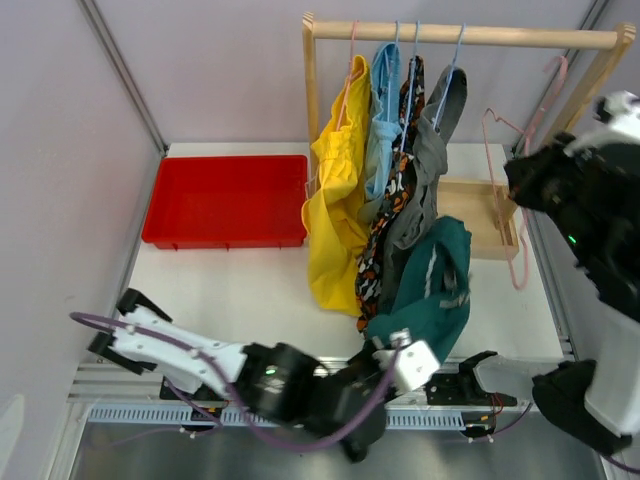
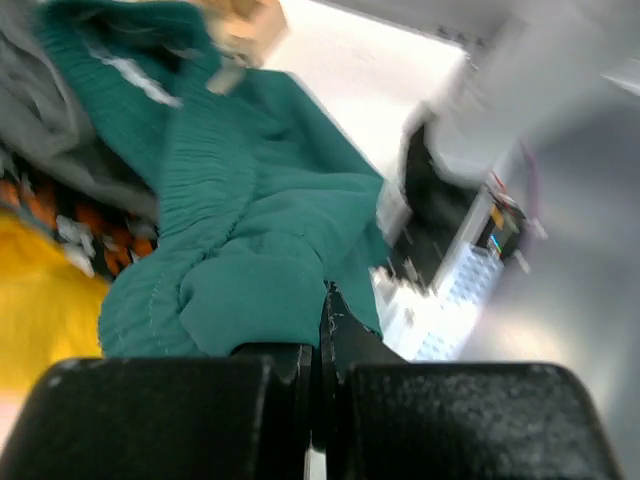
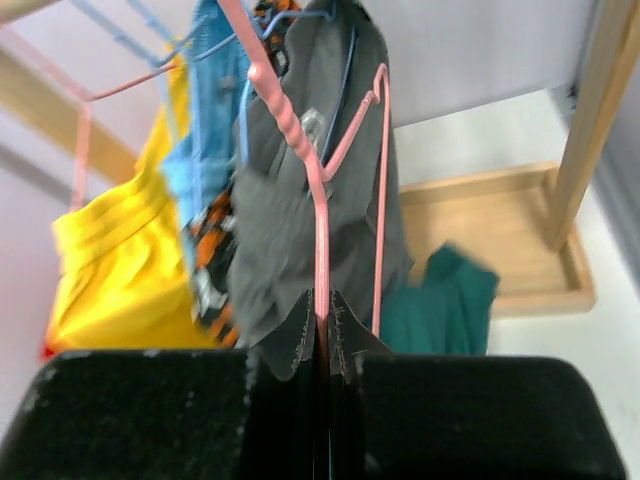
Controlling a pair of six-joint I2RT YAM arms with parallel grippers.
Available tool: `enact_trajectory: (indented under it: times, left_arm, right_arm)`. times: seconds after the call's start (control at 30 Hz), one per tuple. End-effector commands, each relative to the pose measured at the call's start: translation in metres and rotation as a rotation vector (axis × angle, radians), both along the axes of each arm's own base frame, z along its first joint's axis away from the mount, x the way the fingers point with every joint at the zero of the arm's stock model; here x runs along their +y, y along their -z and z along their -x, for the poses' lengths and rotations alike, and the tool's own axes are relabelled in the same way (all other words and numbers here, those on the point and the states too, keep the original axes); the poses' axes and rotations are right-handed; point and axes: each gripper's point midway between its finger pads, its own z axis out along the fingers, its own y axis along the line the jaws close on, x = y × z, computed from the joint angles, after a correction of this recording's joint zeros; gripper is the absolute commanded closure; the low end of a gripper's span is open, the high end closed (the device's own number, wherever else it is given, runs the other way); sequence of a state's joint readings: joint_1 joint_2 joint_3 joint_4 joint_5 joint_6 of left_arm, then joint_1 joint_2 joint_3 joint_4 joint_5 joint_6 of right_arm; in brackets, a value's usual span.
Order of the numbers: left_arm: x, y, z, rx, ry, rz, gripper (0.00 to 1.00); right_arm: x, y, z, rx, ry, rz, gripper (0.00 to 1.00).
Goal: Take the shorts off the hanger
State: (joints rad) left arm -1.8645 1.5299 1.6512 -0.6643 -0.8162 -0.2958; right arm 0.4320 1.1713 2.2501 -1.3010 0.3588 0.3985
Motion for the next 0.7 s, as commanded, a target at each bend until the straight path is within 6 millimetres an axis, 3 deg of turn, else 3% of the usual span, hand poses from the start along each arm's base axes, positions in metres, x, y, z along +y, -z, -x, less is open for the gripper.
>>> enact_trajectory:
  times: [0.0, 0.07, 0.1, 0.13, 0.17, 0.23, 0.27, 0.43, 0.57, 0.6, 0.63, 0.67]
  left_arm:
    - [0.098, -0.029, -0.020, -0.006, -0.156, -0.015, 1.00]
    - [0.120, -0.036, -0.027, 0.049, -0.243, 0.015, 1.00]
    - [0.144, -0.031, -0.041, -0.014, -0.290, -0.059, 1.00]
    - [0.149, -0.031, -0.044, -0.011, -0.310, -0.052, 1.00]
    - [0.155, -0.023, -0.047, -0.025, -0.312, -0.077, 1.00]
    - [0.170, -0.035, -0.060, -0.007, -0.344, -0.016, 1.00]
    - [0.176, -0.039, -0.065, -0.003, -0.359, 0.003, 1.00]
    - [0.214, -0.055, -0.108, -0.048, -0.473, 0.044, 1.00]
    - [0.251, -0.075, -0.150, -0.134, -0.583, 0.035, 1.00]
    - [0.247, -0.091, -0.157, -0.120, -0.601, 0.133, 1.00]
    - [0.253, -0.093, -0.162, -0.124, -0.588, 0.149, 1.00]
    - [0.264, -0.109, -0.180, -0.169, -0.645, 0.174, 1.00]
  right_arm:
    - [-0.009, -0.024, -0.051, -0.090, 0.101, 0.125, 1.00]
    - [-0.019, -0.037, -0.070, -0.137, 0.132, 0.116, 1.00]
    - [-0.023, -0.043, -0.079, -0.161, 0.143, 0.099, 1.00]
    - [-0.018, -0.039, -0.095, -0.149, 0.101, 0.079, 1.00]
    - [-0.037, -0.039, -0.105, -0.148, 0.153, 0.049, 1.00]
    - [-0.039, -0.041, -0.125, -0.152, 0.124, 0.008, 1.00]
    - [-0.052, -0.044, -0.130, -0.164, 0.156, -0.005, 1.00]
    - [-0.064, -0.056, -0.154, -0.231, 0.151, -0.042, 1.00]
    - [-0.082, -0.041, -0.185, -0.200, 0.135, -0.082, 1.00]
    - [-0.084, -0.037, -0.190, -0.192, 0.128, -0.089, 1.00]
    - [-0.086, -0.034, -0.194, -0.183, 0.122, -0.103, 1.00]
    - [-0.087, -0.026, -0.203, -0.164, 0.117, -0.112, 1.00]
